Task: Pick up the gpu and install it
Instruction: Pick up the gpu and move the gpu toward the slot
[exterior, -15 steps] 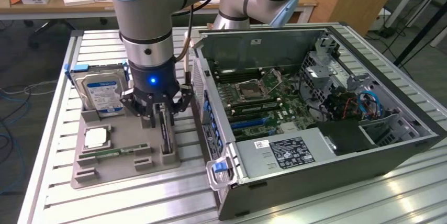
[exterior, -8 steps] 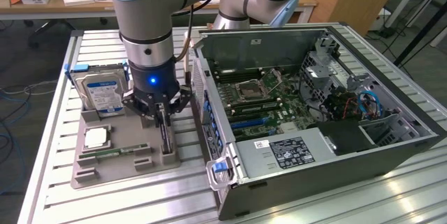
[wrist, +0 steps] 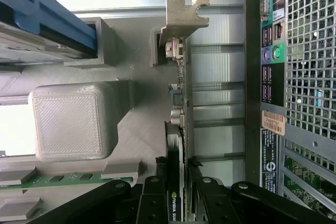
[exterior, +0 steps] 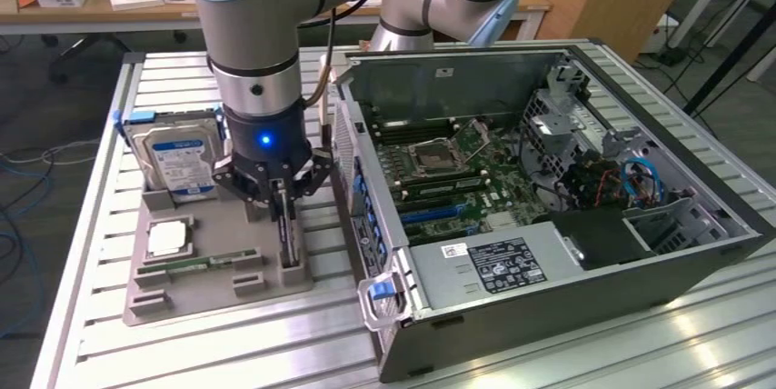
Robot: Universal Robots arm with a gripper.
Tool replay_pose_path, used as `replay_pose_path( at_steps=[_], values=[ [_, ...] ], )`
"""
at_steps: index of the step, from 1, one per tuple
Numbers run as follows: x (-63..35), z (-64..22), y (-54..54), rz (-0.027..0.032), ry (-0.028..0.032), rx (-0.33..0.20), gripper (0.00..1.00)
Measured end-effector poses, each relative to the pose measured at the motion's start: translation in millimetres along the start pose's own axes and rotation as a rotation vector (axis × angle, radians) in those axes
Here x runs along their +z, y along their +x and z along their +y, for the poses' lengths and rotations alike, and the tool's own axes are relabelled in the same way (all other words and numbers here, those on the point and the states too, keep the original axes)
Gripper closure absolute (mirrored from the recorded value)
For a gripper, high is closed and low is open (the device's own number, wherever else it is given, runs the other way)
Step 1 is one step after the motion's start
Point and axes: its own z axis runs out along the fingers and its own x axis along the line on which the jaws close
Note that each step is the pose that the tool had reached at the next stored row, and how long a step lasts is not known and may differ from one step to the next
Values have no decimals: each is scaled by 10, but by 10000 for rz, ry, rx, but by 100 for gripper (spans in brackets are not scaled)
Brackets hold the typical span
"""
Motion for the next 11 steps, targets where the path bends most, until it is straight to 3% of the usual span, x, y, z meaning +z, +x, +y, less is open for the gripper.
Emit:
replay_pose_path(
  at_steps=[11],
  values=[
    [1, 0, 0, -1, -1, 0, 74]
  ],
)
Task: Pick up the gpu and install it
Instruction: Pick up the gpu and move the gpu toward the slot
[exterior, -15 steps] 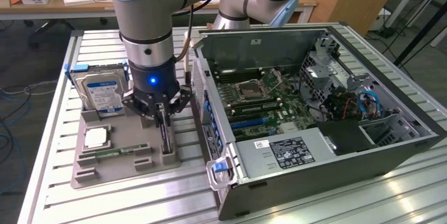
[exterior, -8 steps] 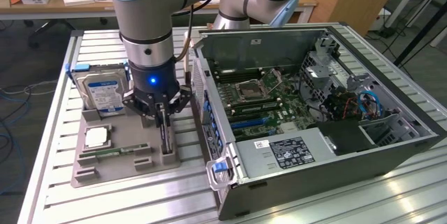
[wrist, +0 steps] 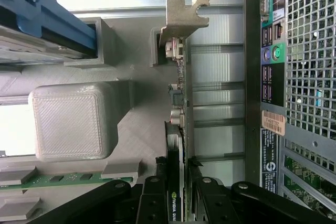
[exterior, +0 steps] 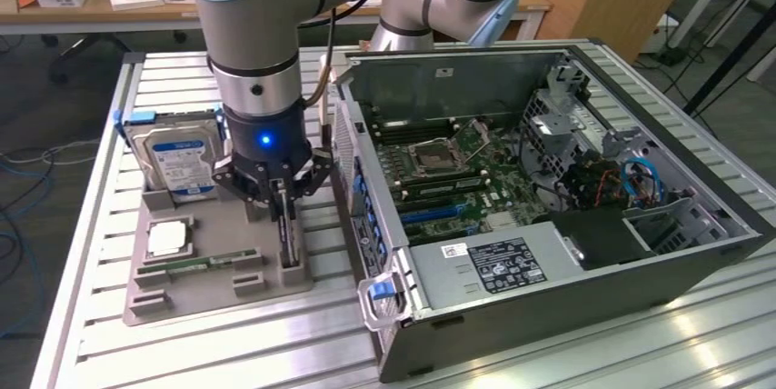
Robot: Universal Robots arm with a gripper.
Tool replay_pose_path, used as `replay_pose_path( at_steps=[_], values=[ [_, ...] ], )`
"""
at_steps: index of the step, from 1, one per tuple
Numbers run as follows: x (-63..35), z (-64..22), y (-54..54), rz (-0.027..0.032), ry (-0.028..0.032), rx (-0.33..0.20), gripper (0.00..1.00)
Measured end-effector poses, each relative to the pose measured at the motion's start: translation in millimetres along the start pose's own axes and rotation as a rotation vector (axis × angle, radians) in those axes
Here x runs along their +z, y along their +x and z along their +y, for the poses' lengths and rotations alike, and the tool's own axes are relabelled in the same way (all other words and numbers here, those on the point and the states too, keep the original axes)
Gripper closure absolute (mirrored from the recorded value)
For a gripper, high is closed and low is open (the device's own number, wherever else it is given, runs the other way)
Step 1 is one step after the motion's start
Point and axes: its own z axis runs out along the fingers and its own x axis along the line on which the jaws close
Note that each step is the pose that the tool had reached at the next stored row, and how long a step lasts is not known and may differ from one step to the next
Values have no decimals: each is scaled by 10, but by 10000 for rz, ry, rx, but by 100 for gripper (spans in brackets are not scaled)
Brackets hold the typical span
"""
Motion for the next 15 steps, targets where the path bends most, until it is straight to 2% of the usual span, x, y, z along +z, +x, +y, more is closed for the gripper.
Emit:
replay_pose_path(
  at_steps=[6, 9, 15],
  values=[
    [-26, 0, -1, -3, -4, 0, 74],
    [-118, -5, -4, -1, -1, 0, 74],
    [-376, -15, -13, -1, 0, 0, 74]
  ],
)
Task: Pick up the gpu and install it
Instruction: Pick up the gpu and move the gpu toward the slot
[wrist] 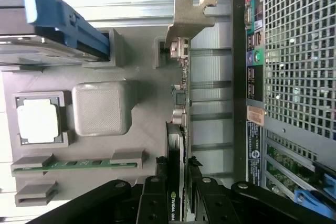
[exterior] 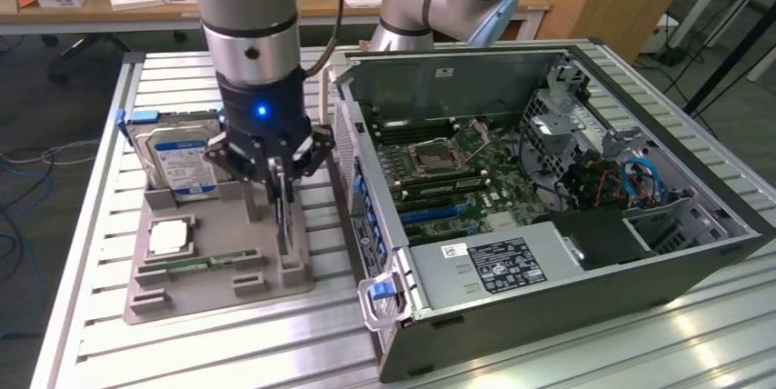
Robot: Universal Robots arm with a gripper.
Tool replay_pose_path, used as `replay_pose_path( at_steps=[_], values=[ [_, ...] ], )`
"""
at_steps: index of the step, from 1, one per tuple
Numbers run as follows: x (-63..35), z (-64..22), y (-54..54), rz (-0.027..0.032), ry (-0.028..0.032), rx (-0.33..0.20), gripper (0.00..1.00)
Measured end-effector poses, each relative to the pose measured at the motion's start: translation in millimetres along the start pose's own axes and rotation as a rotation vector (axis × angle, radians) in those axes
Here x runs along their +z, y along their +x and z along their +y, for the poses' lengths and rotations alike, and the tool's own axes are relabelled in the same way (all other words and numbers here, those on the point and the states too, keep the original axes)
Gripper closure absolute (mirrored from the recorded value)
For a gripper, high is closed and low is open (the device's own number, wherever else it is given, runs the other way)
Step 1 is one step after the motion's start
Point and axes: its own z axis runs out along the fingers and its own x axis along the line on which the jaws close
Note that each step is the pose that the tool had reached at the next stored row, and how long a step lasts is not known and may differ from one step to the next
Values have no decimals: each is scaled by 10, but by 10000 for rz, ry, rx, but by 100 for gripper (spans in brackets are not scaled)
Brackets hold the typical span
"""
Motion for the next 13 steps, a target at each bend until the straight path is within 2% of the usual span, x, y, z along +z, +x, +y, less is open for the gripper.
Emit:
replay_pose_path(
  at_steps=[13],
  values=[
    [-573, -23, -20, -1, -1, 0, 74]
  ],
)
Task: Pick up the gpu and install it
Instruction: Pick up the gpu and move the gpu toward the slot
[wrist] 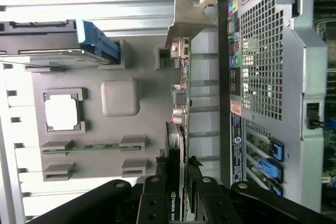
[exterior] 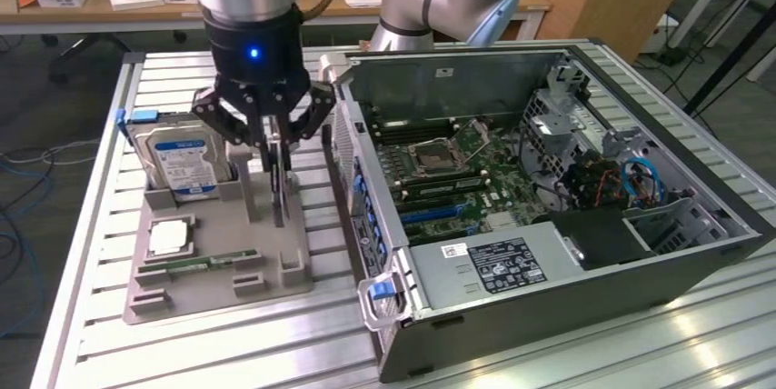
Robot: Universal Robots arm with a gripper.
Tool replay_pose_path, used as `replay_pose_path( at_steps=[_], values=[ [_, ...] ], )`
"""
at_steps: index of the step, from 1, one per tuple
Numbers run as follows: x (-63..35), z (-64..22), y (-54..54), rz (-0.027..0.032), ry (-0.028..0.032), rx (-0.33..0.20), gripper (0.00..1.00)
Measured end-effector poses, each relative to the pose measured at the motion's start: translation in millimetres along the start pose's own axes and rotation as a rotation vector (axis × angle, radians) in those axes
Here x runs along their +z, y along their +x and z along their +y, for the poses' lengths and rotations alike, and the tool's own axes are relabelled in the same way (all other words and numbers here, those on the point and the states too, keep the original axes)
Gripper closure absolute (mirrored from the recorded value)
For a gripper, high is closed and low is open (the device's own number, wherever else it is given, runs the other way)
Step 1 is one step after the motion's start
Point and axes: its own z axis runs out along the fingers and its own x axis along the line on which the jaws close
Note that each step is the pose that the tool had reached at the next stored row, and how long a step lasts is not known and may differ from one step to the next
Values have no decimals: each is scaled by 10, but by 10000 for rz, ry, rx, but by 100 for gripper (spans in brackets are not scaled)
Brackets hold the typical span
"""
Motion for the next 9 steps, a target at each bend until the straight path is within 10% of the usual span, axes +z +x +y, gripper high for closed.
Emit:
replay_pose_path(
  at_steps=[9],
  values=[
    [-409, -16, -14, 1, 1, 1, 74]
  ],
)
